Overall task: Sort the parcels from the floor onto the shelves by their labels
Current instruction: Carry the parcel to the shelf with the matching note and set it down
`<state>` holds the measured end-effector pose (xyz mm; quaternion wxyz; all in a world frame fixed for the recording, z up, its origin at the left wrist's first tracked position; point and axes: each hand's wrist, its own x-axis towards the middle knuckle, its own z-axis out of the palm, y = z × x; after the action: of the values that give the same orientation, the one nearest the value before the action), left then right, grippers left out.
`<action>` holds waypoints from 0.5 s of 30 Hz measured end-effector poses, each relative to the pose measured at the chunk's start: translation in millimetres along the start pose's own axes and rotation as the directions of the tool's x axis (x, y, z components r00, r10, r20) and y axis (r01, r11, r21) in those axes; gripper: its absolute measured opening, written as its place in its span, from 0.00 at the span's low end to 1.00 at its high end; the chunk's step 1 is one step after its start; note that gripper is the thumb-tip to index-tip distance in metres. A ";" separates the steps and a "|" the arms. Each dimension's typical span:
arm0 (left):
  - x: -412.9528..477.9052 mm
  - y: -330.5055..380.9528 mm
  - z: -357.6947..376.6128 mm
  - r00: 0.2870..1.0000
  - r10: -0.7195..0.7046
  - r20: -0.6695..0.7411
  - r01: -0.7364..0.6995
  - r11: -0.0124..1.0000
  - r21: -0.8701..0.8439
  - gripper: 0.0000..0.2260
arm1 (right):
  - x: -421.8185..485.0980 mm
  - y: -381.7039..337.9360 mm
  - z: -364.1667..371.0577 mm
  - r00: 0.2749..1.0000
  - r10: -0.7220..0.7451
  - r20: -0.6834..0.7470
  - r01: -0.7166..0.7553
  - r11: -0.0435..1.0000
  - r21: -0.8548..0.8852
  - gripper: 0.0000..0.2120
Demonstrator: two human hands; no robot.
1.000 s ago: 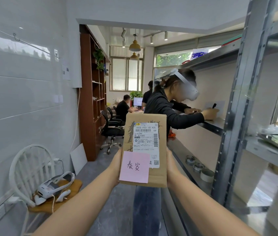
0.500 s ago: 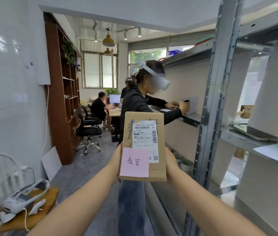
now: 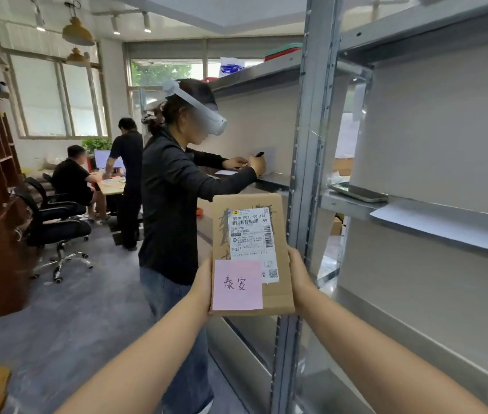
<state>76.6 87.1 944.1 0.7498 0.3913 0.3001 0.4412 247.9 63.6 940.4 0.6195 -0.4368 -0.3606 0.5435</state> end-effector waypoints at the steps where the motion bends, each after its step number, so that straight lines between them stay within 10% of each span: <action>1: 0.7 -4.6 7.1 0.999 -0.022 0.031 0.022 1.000 0.005 0.17 | -6.1 -1.3 -6.7 0.999 -0.005 -0.035 0.005 1.000 -0.002 0.23; 15: -2.0 -75.4 121.3 0.942 -0.208 0.264 0.175 0.974 0.142 0.20 | -115.9 -31.9 -116.2 0.916 -0.080 -0.393 0.115 0.991 0.065 0.25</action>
<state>204.4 23.3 942.4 0.7997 0.4612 0.2539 0.2888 349.1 -69.3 931.8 0.7236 -0.4902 -0.2276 0.4294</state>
